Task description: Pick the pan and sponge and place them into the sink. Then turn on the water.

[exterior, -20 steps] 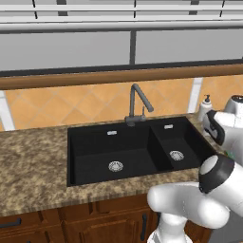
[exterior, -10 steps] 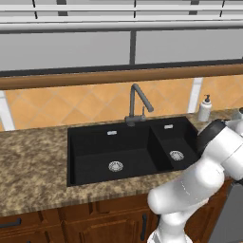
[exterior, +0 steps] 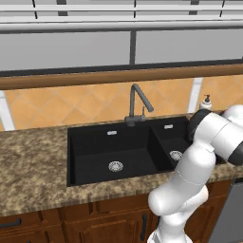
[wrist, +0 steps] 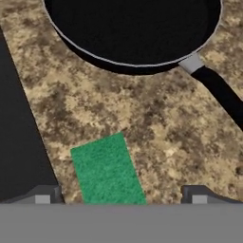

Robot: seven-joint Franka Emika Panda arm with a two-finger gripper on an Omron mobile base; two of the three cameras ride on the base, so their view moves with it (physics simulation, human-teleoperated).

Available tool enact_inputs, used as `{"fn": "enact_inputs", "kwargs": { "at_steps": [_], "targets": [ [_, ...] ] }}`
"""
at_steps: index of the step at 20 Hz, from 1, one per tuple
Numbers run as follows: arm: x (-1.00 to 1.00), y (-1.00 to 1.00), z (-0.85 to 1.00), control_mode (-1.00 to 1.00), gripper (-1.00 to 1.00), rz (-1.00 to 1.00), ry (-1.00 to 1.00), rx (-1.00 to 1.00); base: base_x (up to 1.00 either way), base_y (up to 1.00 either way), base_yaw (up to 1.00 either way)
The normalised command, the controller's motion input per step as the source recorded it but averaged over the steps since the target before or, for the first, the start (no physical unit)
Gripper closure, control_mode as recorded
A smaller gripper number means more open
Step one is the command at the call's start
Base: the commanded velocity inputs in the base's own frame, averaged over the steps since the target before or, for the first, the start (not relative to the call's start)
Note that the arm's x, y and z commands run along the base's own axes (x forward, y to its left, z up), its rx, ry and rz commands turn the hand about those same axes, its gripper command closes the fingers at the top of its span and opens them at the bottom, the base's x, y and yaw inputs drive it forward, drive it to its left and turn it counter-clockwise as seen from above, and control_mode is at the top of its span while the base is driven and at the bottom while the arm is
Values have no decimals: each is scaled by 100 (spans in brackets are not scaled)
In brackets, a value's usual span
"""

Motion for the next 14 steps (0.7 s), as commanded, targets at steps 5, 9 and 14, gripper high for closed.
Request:
{"fn": "enact_inputs", "kwargs": {
  "at_steps": [5, 9, 14],
  "targets": [
    [-2, 0, 0, -100, -100, 10, 11, 0, 0, 0, 0],
    [-10, 17, -14, -100, -100, 9, 3, 0, 0, 0, 0],
    [0, 19, -32, -100, -100, 11, 4, 0, 0, 0, 0]
  ]
}}
